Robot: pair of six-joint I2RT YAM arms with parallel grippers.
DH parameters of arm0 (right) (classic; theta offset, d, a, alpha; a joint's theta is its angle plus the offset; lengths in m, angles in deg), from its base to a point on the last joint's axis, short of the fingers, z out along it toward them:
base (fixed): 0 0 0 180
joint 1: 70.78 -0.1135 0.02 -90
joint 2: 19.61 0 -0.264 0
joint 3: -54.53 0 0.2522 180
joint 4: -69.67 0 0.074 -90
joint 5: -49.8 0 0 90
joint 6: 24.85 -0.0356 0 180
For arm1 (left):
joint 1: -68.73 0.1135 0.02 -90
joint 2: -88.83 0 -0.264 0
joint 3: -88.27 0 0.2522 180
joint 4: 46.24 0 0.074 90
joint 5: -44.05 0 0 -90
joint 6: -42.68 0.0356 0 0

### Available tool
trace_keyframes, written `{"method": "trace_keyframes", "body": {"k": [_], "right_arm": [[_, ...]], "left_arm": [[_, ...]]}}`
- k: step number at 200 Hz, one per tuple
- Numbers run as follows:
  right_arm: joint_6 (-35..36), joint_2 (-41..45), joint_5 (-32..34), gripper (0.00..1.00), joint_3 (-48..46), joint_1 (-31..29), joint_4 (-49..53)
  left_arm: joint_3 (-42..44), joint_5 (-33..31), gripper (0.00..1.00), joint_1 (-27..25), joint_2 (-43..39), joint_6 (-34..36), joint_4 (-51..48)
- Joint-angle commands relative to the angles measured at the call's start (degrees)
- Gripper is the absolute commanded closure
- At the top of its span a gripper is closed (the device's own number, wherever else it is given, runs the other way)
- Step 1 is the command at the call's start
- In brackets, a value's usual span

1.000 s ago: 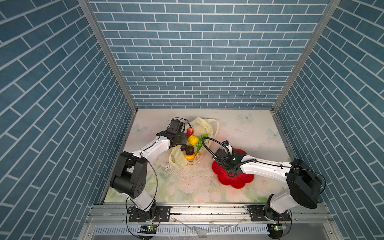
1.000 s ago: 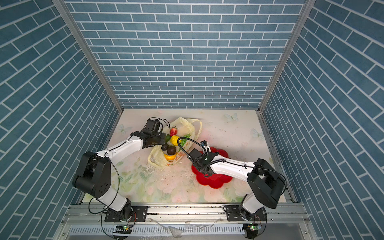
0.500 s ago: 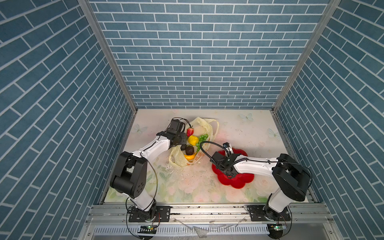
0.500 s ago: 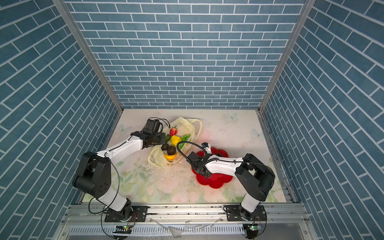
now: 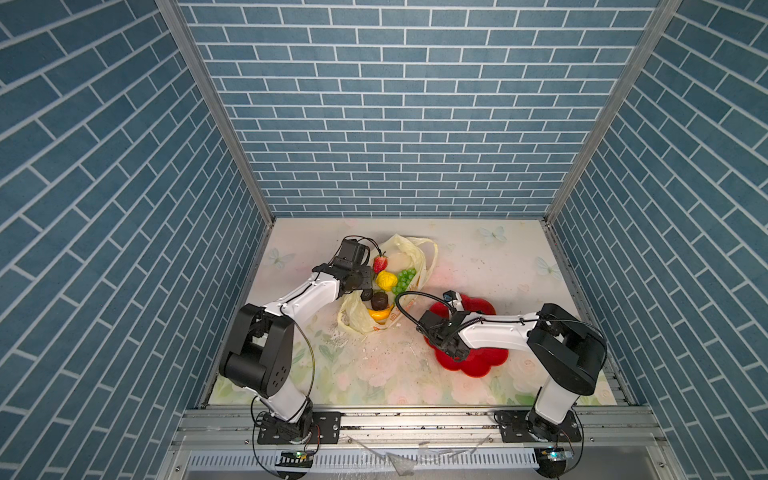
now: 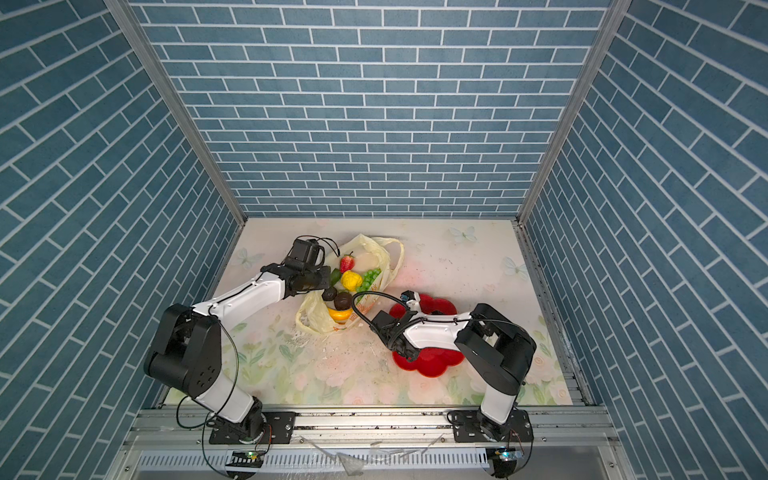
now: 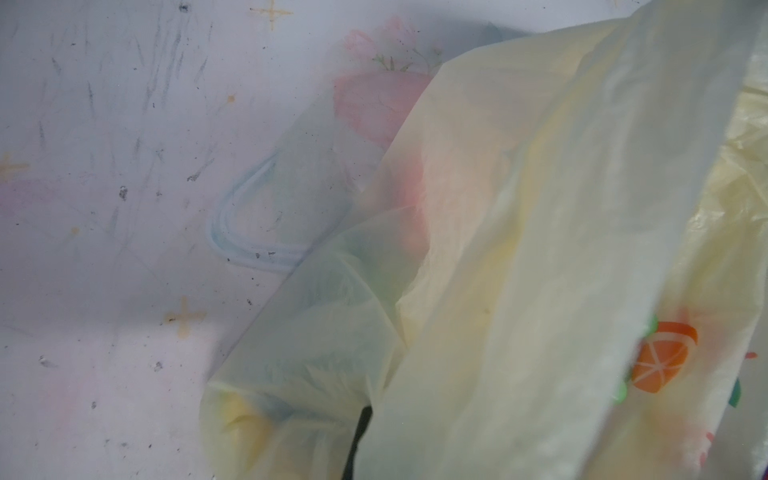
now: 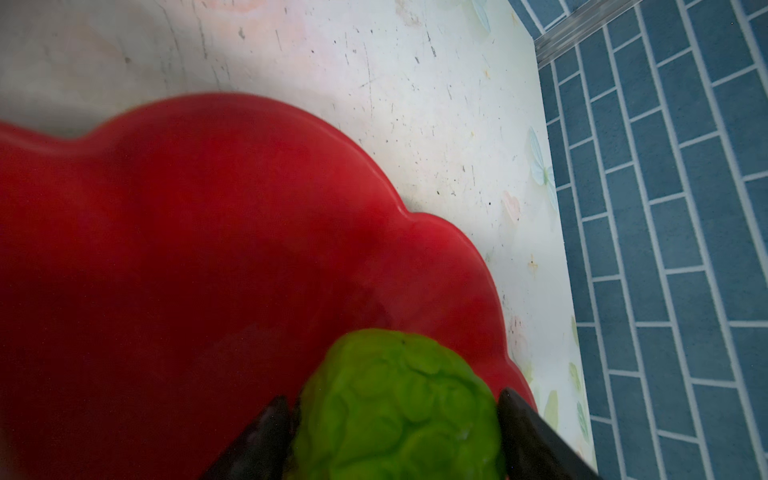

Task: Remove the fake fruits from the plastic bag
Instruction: 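Lower the green bumpy fruit into the red plate and open the right gripper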

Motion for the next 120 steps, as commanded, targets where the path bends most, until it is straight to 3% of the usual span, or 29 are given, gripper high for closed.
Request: {"method": "trace_keyframes", "body": {"k": [1, 120], "right_arm": [[-2.56, -1.42, 0.71, 0.19, 1.49, -0.92, 2.84], [-3.07, 0.52, -0.47, 0.18, 4.74, -3.92, 6.46]], "left_arm": [[1.11, -1.55, 1.00, 0.61, -2.26, 0.59, 0.86], [1.29, -1.65, 1.00, 0.90, -2.38, 0.69, 0.98]]}}
